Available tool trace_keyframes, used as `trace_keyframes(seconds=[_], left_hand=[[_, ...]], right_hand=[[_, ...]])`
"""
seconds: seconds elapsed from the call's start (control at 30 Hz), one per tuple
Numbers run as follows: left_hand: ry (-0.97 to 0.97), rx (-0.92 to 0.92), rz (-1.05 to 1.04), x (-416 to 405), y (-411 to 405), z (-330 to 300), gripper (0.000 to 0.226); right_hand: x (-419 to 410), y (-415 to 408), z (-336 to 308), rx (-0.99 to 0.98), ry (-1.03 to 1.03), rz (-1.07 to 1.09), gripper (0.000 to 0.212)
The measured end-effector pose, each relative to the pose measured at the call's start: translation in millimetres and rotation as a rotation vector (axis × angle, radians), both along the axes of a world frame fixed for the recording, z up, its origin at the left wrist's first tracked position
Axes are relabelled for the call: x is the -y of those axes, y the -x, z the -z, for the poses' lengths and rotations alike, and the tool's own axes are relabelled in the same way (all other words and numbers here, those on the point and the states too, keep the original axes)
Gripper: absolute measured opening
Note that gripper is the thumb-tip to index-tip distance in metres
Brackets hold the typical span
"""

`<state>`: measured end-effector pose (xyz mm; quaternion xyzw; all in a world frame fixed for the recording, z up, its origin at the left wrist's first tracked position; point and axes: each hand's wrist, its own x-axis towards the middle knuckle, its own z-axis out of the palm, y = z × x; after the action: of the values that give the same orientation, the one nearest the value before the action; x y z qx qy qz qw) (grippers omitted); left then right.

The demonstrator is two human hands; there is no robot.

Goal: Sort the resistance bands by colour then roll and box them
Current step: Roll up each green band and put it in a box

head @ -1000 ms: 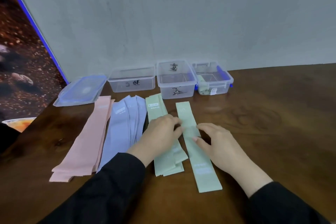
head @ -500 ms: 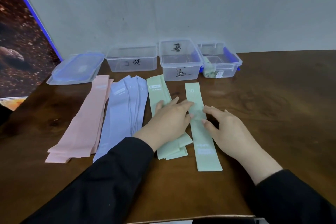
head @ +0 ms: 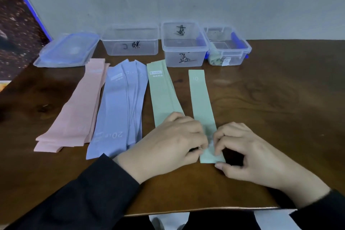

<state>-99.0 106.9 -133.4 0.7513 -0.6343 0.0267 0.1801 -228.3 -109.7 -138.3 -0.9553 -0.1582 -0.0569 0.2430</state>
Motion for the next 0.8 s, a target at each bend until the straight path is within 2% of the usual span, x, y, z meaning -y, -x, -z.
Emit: trace_keyframes(seconds=[0.1, 0.2, 0.63, 0.8], left_hand=[[-0.015, -0.033, 0.017, -3, 4, 0, 0.019], [-0.027, 0.014, 0.003, -2, 8, 1, 0.026], [0.043, -0.078, -0.071, 2, 13, 6, 0.011], [0.077, -0.044, -0.093, 4, 12, 6, 0.007]], right_hand=[[-1, -1, 3, 0.034, 0.010, -0.007, 0.014], [-2, -1, 4, 0.075, -0.005, -0.002, 0.009], [-1, -5, 5, 0.067, -0.051, 0.009, 0.009], [-1, -5, 7, 0.073, -0.034, 0.027, 0.006]])
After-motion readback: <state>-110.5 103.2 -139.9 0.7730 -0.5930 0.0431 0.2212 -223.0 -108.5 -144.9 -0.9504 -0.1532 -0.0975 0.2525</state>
